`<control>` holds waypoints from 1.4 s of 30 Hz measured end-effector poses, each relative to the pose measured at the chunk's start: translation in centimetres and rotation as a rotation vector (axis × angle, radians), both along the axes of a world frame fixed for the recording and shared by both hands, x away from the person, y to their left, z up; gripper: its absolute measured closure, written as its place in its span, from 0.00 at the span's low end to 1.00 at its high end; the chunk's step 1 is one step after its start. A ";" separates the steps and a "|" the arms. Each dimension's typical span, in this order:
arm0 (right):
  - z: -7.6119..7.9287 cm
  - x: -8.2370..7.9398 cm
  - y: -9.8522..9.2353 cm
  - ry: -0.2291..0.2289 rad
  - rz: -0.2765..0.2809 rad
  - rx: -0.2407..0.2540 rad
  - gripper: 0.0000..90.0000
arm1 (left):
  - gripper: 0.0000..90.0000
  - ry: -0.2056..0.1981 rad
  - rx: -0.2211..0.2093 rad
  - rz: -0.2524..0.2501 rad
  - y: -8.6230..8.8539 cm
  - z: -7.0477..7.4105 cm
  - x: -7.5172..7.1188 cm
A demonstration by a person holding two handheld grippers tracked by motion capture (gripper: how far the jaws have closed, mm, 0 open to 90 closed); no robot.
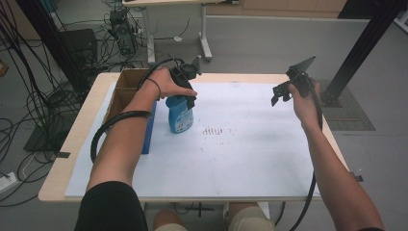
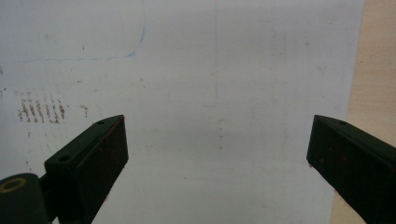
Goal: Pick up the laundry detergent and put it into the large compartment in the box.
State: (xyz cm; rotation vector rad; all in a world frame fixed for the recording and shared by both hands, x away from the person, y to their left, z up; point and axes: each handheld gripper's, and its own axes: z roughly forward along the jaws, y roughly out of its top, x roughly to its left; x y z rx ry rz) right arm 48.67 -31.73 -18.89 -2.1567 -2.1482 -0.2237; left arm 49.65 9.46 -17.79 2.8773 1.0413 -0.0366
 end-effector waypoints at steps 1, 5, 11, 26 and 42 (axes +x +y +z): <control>0.0 0.0 0.0 0.000 0.000 0.000 0.06 | 0.07 0.001 0.001 0.000 0.0 0.0 0.0; 0.0 0.0 0.1 -0.003 -0.002 -0.001 0.06 | 0.07 0.004 -0.002 0.000 0.1 -0.2 0.0; -0.1 0.1 0.3 -0.002 0.005 -0.003 0.06 | 0.07 0.005 0.006 0.000 0.1 -0.3 0.0; -0.1 0.1 0.0 -0.003 0.002 -0.001 0.06 | 0.08 0.005 0.025 -0.003 -0.3 -0.5 0.2; -0.3 0.3 0.5 0.005 0.012 -0.005 0.06 | 0.08 0.001 0.023 -0.004 -0.2 -0.3 0.0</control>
